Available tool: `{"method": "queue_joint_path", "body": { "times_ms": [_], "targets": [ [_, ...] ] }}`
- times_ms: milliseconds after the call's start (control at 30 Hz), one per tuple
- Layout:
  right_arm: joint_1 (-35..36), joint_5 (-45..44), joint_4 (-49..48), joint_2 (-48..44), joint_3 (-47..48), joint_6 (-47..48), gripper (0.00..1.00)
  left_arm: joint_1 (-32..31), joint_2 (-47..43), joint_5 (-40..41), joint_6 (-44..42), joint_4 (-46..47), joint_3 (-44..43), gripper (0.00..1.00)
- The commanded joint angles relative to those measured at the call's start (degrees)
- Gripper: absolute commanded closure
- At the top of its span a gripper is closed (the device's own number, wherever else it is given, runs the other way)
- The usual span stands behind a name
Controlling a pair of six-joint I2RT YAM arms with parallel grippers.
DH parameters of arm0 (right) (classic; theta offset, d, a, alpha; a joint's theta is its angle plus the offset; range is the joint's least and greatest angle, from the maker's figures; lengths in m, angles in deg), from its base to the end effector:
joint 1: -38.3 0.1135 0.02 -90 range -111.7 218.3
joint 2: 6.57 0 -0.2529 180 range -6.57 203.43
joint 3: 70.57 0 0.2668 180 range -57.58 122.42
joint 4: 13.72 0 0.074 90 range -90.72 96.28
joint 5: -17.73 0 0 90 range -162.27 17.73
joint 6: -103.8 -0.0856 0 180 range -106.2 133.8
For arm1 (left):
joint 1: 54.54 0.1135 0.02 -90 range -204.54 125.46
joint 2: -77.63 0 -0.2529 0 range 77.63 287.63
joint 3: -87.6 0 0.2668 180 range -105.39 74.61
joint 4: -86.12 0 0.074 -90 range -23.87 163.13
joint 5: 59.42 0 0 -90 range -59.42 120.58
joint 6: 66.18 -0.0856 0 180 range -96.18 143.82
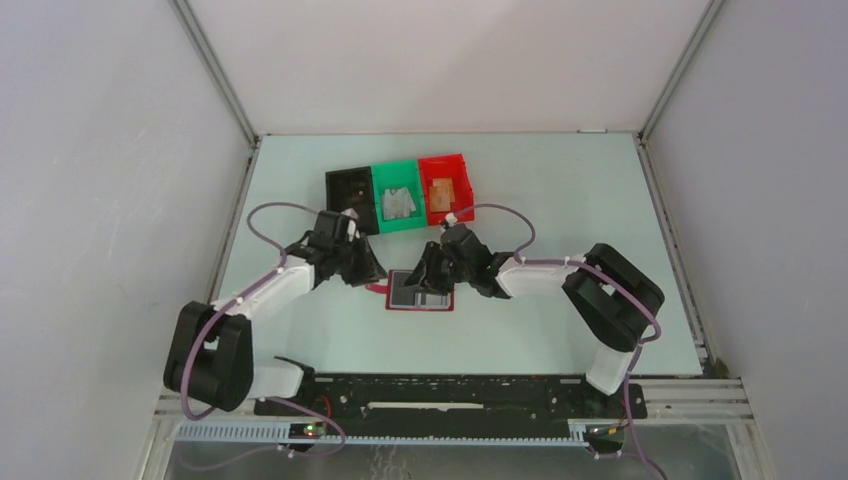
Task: Take the credit cards out of the card holder
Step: Remove the credit card from the card holder.
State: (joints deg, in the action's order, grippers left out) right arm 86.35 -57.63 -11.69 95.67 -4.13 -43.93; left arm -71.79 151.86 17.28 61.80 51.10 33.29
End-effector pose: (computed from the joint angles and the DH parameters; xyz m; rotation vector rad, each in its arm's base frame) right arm 0.2606 0.3223 0.1084 0.0549 2.5329 1.1831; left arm 0.2735 -0.1055 0.1372 -0.3776 2.6025 -0.6563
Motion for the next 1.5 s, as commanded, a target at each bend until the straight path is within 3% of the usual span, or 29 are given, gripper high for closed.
{"method": "queue_joint_path", "body": {
  "times_ms": [0, 600, 833, 1000, 1467],
  "targets": [
    [-1.1, -2.2, 0.4, -2.1, -2.3, -0.2, 0.55, -3.0, 3.0, -6.8, 0.1, 5.4, -0.4, 0.68],
    [-2.7, -1.7, -0.7, 3.7, -1.1, -2.3, 0.58, -4.2, 16.6, -3.2, 0.8, 8.0, 1.2, 0.7],
    [-3.6, -2.0, -1.0, 5.9, -0.9, -5.5, 0.68, -4.2, 19.2, -3.6, 1.2, 9.0, 2.1, 0.7],
    [-3.8, -0.2, -6.5, 5.9, -2.8, -7.3, 0.77, -4.2, 20.1, -3.7, 1.1, 9.0, 1.9, 0.7],
    [-4.7, 1.8, -20.9, 3.7, -11.6, -12.1, 0.74, -4.1, 21.2, -2.2, 0.6, 7.8, 1.7, 0.71]
  ]
}}
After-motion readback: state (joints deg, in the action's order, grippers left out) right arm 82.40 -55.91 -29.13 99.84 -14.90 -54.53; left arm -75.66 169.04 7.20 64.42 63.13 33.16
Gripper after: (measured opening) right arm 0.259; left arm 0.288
